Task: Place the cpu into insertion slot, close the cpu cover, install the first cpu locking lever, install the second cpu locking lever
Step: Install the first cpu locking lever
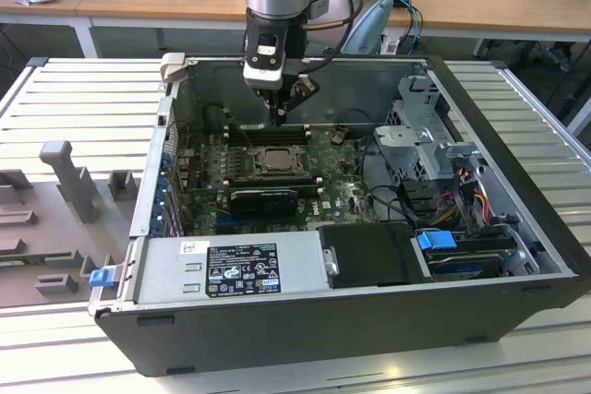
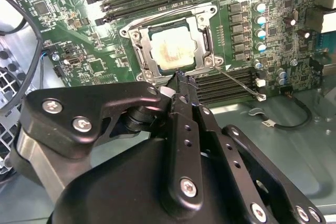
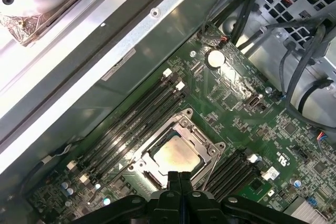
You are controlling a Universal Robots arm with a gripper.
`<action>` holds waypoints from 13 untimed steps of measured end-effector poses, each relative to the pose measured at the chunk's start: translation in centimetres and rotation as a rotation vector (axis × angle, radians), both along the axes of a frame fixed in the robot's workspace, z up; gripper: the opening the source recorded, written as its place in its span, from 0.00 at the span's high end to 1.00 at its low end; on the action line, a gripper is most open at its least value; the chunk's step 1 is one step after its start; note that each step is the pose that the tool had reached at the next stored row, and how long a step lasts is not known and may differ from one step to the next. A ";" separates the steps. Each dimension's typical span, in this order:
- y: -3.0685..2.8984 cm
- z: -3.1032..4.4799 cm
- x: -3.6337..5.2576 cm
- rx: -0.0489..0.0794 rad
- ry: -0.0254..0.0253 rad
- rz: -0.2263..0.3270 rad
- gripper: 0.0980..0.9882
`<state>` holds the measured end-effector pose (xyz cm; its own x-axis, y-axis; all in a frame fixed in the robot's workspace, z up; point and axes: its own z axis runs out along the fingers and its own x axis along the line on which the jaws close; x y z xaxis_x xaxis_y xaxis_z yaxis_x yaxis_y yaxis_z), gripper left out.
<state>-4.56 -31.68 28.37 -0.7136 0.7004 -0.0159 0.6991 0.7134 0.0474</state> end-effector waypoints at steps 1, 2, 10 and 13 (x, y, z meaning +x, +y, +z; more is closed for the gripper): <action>0.00 0.00 0.00 0.000 0.0000 0.002 0.99; 0.00 0.00 0.00 0.000 0.0000 0.004 0.99; 0.00 0.00 0.00 0.000 0.0000 0.028 0.99; 0.00 0.00 0.00 0.000 0.0000 0.035 0.99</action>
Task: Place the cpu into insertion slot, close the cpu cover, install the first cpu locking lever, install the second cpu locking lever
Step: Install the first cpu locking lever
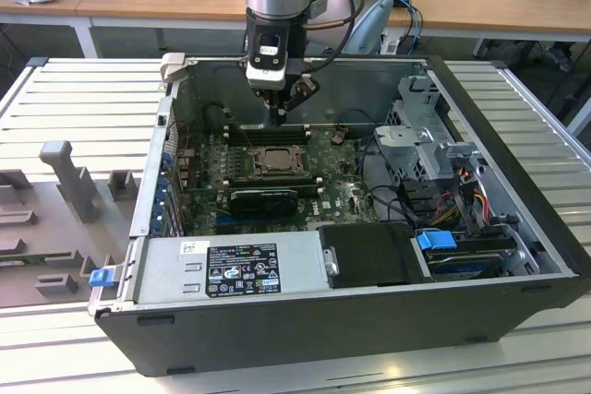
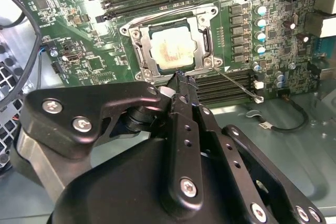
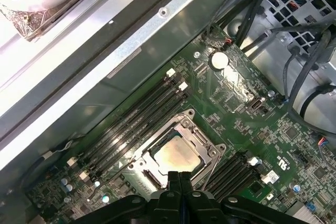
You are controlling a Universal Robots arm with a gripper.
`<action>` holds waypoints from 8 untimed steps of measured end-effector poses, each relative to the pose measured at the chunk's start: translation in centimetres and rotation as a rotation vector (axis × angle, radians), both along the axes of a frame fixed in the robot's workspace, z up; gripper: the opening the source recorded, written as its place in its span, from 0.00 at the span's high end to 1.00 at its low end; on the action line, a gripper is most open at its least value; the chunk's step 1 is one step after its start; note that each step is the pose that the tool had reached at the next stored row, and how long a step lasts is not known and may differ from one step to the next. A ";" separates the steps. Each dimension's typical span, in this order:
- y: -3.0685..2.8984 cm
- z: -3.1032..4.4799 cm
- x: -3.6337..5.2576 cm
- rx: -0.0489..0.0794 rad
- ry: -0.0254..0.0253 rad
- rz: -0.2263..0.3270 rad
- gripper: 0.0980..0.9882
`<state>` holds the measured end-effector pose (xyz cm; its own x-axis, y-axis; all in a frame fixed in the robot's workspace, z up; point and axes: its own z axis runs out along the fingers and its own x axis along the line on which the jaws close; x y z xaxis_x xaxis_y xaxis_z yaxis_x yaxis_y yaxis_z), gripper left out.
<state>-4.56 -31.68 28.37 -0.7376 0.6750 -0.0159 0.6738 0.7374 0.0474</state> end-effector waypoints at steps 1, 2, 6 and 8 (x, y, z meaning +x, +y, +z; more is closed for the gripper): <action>0.00 0.00 0.00 0.000 -0.0001 0.002 0.99; 0.00 0.00 0.00 0.000 0.0000 0.005 0.99; 0.00 0.00 0.00 0.000 -0.0001 0.017 0.99; 0.00 0.00 0.00 0.000 -0.0001 0.021 0.99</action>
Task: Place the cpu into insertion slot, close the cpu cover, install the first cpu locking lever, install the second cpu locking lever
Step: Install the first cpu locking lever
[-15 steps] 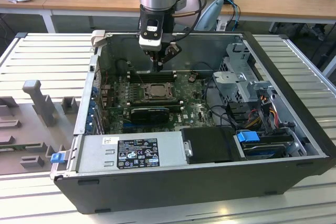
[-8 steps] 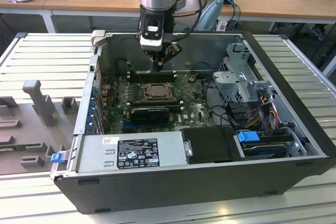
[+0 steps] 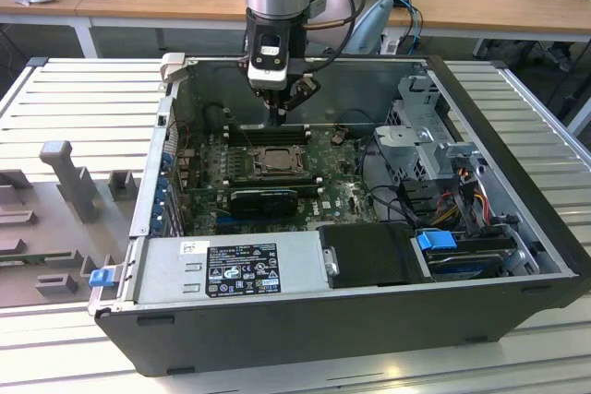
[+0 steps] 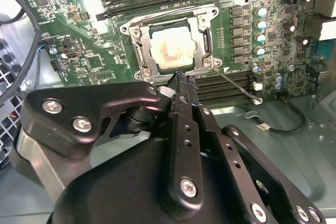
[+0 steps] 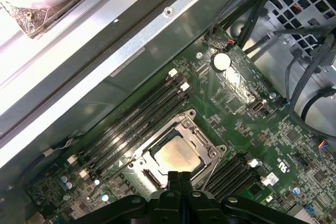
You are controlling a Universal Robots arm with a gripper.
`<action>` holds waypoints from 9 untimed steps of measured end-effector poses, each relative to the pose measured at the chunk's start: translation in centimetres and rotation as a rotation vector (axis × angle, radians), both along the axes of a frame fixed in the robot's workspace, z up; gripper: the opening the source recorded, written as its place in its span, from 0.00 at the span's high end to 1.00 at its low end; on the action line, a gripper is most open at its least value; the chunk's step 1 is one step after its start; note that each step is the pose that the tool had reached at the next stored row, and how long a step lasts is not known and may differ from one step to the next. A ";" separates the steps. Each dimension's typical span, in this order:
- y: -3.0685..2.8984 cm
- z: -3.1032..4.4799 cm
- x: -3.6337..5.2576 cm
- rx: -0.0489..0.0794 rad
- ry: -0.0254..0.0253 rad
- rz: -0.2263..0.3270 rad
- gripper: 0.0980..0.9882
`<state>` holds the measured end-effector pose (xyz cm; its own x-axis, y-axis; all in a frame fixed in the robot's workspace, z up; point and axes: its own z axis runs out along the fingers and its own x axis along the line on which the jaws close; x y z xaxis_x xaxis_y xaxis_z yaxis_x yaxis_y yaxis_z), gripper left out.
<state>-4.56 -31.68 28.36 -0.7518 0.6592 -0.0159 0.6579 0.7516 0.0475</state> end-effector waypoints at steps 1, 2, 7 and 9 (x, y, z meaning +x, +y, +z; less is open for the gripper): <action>0.00 0.00 0.00 0.000 0.0000 0.002 0.99; 0.00 0.00 0.00 0.000 0.0000 0.005 0.99; 0.00 0.00 0.00 0.000 0.0000 0.028 0.99; 0.00 0.00 0.00 0.000 0.0000 0.061 0.99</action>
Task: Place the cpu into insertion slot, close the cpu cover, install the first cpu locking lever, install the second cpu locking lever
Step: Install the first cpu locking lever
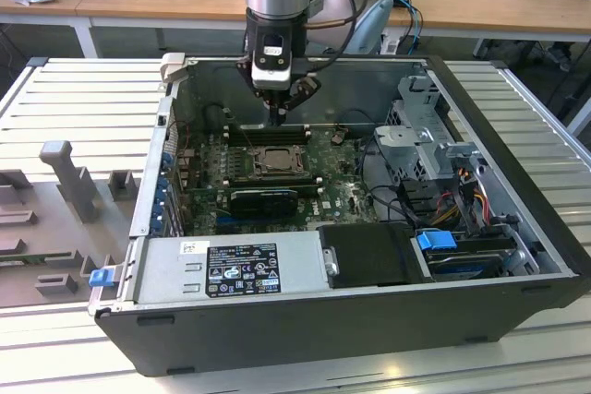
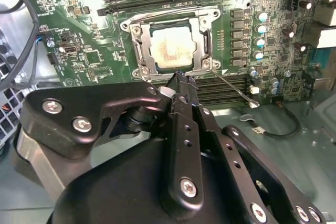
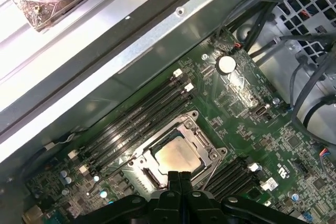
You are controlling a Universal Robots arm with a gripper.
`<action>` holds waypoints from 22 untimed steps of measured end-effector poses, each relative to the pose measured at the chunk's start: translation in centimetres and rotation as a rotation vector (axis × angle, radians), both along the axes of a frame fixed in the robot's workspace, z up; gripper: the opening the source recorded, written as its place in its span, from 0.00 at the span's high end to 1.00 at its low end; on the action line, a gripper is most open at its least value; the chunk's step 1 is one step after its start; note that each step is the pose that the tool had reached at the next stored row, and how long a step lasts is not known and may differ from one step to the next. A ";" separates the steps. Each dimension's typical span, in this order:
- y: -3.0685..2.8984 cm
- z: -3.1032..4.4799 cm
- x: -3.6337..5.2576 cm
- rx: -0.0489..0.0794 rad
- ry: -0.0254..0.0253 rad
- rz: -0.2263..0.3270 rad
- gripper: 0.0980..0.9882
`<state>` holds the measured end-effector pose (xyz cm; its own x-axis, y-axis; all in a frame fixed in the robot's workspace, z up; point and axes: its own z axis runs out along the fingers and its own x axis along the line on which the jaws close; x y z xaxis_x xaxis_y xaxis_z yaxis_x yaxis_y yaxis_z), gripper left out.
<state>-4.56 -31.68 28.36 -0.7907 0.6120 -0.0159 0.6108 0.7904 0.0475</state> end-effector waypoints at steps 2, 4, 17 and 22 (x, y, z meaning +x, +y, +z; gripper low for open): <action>0.00 0.00 0.00 0.000 0.0001 0.025 0.99; 0.00 -0.01 0.00 0.000 0.0000 0.060 0.99; 0.00 -0.03 0.00 0.000 0.0000 0.310 0.99; 0.00 -0.03 0.00 0.000 0.0000 0.368 0.99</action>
